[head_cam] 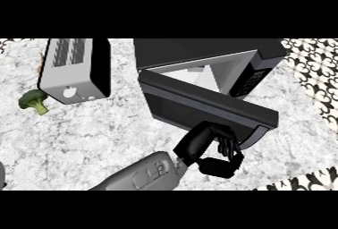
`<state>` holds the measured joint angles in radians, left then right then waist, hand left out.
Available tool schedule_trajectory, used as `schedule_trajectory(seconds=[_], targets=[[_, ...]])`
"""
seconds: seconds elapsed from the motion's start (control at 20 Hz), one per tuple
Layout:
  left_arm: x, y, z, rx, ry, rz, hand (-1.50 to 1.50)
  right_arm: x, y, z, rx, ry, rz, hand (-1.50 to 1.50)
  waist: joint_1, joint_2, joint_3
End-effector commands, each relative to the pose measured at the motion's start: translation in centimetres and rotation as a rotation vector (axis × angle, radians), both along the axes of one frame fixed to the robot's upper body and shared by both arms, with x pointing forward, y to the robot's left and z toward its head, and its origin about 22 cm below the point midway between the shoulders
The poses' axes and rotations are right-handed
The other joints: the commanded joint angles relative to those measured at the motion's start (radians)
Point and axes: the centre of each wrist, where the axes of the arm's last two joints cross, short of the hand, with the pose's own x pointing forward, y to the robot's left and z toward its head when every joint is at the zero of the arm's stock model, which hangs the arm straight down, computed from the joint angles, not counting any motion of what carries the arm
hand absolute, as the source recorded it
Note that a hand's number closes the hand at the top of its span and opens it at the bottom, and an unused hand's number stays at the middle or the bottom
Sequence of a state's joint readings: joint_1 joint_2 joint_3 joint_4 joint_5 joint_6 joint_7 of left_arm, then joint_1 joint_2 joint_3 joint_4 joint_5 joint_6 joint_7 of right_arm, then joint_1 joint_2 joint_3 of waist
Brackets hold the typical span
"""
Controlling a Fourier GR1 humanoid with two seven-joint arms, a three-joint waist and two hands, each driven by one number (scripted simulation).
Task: Pick up the milk, place it into the microwave and close the microwave
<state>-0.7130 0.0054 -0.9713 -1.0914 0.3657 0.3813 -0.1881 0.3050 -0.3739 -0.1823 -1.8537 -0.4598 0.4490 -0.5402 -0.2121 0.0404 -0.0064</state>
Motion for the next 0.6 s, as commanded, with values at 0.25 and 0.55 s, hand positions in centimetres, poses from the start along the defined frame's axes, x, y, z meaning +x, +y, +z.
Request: schedule_trajectory(seconds=[0.25,0.55], targets=[[3.2,-1.1,3.4,-0.082,-0.035,0.066,1.5,0.9,0.4,2.4,-0.008,-0.056,0.07,-1.5,-0.095,0.019,0.003],[5.1,-1.5,5.3,-0.103,-0.06,0.114,1.5,1.2,0.4,3.6,-0.019,-0.058,0.138,-1.5,-0.145,0.03,0.004]])
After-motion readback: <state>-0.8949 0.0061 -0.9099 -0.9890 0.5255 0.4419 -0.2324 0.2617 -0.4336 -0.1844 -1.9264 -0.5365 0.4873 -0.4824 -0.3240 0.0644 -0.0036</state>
